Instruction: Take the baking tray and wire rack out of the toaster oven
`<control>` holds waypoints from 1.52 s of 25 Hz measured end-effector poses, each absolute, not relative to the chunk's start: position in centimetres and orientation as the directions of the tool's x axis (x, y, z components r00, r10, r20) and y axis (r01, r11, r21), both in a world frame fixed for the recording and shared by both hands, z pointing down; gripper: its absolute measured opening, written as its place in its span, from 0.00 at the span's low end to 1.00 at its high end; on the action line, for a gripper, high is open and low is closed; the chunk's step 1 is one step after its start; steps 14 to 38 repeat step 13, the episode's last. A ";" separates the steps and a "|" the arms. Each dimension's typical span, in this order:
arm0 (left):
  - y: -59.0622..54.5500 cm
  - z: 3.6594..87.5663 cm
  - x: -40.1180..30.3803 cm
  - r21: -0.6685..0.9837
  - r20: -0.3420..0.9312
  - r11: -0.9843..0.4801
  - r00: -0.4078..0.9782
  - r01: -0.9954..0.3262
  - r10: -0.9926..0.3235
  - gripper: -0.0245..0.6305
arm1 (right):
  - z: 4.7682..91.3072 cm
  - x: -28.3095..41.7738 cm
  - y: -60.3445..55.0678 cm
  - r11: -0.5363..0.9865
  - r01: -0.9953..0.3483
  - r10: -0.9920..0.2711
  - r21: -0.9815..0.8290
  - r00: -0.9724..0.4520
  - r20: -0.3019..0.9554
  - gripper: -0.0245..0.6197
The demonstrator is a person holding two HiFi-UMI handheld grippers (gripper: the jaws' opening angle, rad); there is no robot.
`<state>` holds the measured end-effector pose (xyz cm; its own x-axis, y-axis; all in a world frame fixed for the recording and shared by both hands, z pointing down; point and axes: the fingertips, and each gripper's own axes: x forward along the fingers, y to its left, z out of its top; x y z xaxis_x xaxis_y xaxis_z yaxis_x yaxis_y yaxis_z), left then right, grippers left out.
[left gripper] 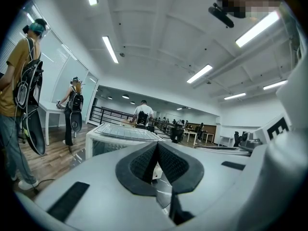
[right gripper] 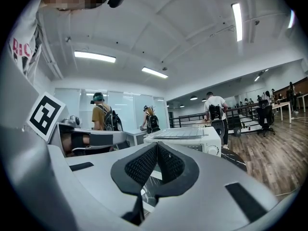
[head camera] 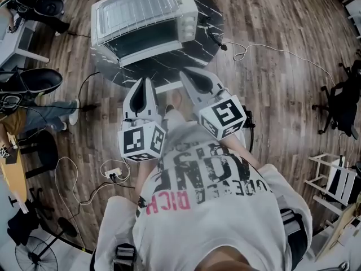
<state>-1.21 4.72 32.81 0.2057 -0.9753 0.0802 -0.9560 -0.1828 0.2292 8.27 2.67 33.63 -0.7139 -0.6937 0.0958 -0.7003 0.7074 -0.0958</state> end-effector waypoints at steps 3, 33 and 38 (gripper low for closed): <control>4.9 33.0 -1.6 0.231 0.086 -0.175 0.199 -0.957 -0.976 0.04 | 33.7 8.2 2.7 0.707 -0.700 -0.693 -0.105 -0.714 0.096 0.04; 5.5 33.2 -1.9 0.233 0.100 -0.175 0.203 -0.957 -0.974 0.04 | 33.7 8.0 3.0 0.702 -0.702 -0.697 -0.120 -0.711 0.090 0.04; 5.5 33.2 -1.9 0.233 0.100 -0.175 0.203 -0.957 -0.974 0.04 | 33.7 8.0 3.0 0.702 -0.702 -0.697 -0.120 -0.711 0.090 0.04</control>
